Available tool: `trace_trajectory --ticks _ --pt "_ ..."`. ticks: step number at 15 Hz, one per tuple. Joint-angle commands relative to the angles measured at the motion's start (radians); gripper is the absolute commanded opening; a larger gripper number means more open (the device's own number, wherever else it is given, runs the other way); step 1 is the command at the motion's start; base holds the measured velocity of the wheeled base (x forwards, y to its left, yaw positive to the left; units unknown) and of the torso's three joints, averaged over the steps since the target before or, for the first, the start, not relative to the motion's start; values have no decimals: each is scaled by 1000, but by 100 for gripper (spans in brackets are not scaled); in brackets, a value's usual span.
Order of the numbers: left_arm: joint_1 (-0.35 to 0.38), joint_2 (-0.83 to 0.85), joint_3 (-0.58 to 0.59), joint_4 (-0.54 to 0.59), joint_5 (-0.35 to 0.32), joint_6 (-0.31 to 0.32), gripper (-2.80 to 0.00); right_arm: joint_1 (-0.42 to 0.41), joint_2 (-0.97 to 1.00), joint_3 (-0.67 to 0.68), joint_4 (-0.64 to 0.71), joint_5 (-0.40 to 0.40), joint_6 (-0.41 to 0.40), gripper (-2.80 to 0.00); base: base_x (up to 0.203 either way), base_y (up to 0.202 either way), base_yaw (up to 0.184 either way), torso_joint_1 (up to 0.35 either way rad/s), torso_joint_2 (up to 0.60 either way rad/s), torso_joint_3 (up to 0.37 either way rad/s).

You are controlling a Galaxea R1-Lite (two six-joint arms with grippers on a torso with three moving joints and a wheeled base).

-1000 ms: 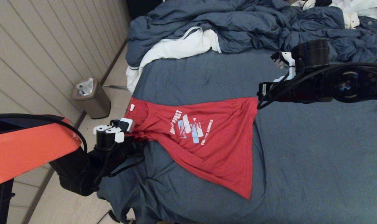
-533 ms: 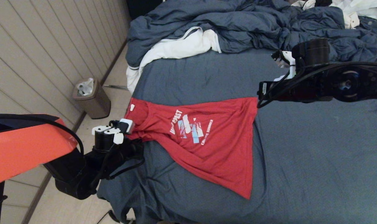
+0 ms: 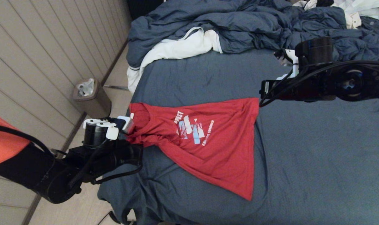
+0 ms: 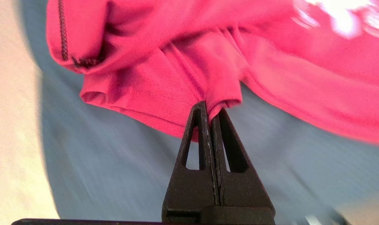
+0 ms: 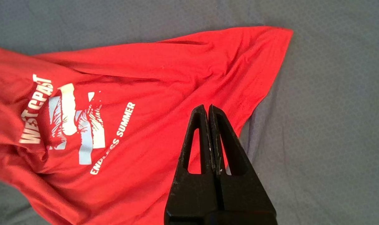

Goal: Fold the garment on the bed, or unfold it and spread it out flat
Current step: Unford the red T-shirt

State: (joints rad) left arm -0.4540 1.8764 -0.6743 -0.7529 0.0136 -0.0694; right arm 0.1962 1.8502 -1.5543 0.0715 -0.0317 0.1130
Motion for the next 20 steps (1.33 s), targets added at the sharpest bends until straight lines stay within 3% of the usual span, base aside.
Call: trace_trajectory --ticks 1,5,11,15,20 --pt "-33 -148 -5 168 -10 -12 -280 0 0 -1 0 -1 1 -280 0 0 0 0 0 0" --pt "-41 -232 -4 344 -27 -17 -280 0 3 -1 -1 -1 -3 -280 0 0 0 0 0 0" --pt "-224 -295 148 481 -80 -25 -280 -4 21 -6 -1 -1 -6 -280 0 0 0 0 0 0" --pt "-303 -279 185 496 -96 -72 -280 -6 40 -12 -1 -1 -7 -280 0 0 0 0 0 0" --pt "-416 -139 179 484 -97 -150 -280 -7 52 -14 -1 -1 -9 -280 0 0 0 0 0 0"
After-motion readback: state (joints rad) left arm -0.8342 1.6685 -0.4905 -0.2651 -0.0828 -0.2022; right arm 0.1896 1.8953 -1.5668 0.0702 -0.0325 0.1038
